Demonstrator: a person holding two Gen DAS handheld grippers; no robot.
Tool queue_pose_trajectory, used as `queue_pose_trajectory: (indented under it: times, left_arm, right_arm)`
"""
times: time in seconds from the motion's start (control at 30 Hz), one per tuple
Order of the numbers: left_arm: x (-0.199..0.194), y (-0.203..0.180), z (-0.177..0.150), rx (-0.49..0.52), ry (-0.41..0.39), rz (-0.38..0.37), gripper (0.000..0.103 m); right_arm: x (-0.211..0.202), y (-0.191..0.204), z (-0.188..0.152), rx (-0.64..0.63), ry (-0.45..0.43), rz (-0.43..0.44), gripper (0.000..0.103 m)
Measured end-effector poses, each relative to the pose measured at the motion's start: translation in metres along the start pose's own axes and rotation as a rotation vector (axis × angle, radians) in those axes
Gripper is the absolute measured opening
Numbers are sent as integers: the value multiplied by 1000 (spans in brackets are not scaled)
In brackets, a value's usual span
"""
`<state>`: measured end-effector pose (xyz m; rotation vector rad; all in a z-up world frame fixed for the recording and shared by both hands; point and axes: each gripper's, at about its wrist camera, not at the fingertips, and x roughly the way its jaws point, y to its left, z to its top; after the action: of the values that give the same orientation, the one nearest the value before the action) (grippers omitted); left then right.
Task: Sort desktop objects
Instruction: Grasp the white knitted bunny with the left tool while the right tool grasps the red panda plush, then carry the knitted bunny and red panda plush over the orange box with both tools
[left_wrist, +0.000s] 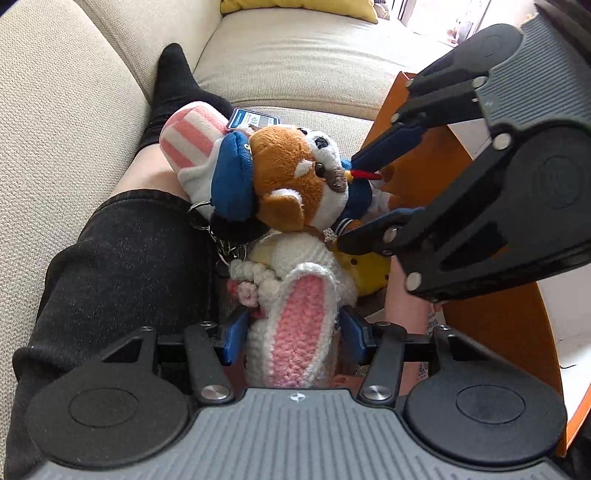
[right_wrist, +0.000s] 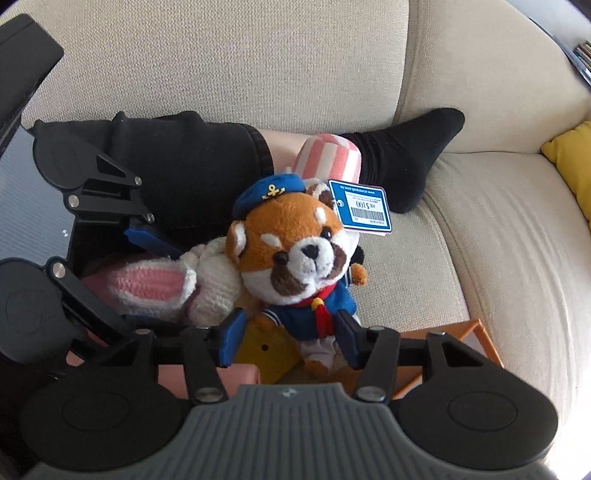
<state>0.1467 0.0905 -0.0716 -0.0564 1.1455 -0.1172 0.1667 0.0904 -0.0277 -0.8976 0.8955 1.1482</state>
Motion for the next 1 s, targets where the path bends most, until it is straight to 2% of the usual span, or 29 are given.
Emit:
queue_pose_trajectory:
  times: [0.13, 0.23, 0.4, 0.5, 0.73, 0.9, 1.0]
  left_arm:
    - [-3, 4, -4, -12, -1, -12, 61]
    - [-6, 5, -9, -15, -5, -1, 53]
    - [-15, 7, -17, -33, -24, 0, 46]
    - [-28, 8, -24, -59, -52, 7, 44]
    - [-67, 6, -48, -141, -156, 6, 41]
    - [-113, -7, -53, -176, -276, 28, 41]
    - [-140, -18, -49, -163, -359, 32, 41]
  right_arm:
    - [11, 1, 7, -26, 25, -18, 57]
    - [18, 2, 10, -28, 43, -36, 57]
    - [21, 3, 6, -19, 34, -104, 41]
    - [7, 3, 5, 10, 1, -117, 36]
    - [-41, 5, -1, 113, -79, -88, 35]
    - [-85, 1, -9, 229, -162, -44, 35]
    - [-115, 4, -17, 289, -210, -47, 35]
